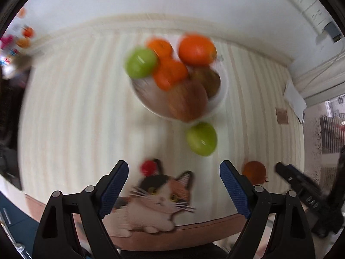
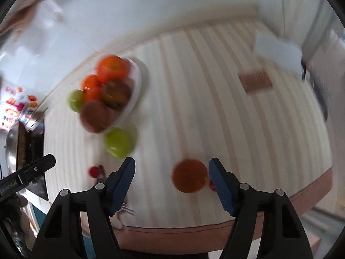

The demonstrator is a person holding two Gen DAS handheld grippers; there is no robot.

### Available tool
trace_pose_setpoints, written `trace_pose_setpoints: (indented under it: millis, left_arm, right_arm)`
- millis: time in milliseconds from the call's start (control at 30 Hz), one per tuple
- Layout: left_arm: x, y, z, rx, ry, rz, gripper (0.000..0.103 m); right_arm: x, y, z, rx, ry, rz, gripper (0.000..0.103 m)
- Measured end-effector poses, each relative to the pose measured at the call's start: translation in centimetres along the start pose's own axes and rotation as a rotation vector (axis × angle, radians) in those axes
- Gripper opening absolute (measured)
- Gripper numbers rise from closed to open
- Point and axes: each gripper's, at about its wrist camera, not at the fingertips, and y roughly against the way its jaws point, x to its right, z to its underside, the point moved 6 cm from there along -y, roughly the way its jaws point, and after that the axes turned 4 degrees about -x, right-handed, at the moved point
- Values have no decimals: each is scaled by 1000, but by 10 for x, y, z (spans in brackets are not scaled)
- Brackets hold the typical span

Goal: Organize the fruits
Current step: 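Grasp a second green apple with the left tool while the right tool reaches toward an orange, then hold the green apple in the left tool while the right tool grasps the orange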

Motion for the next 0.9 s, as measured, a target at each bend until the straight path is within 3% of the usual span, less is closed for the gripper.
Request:
trace_pose_setpoints:
  millis: [133,267,467,567,633,767,900]
  left_arm:
    - [20,-51,-4,-127,35,70,87]
    - [32,-78,-12,-172,79,100,86]
    - [44,-99,-26,-169,130,109,83]
    - [46,-103,-32,-143,122,73,52]
    - [50,-102,-33,-113,75,55,52]
    - [48,-99,-25,-97,12,-3,52]
    - [33,-92,-2,-118,-18,-22,52]
  right_arm:
    - [21,-29,8,-61,-55,-21,74]
    - [29,-46,12,-94,-61,-14,74]
    - [22,-60,13,-119,-21,15,74]
    - [19,-64,9,-124,-4,27,74]
    - [16,-68,7,-133,12,26,73]
    - [7,-73,6,-139,51,28,60]
    - [-5,-73,11,-140,104,42,60]
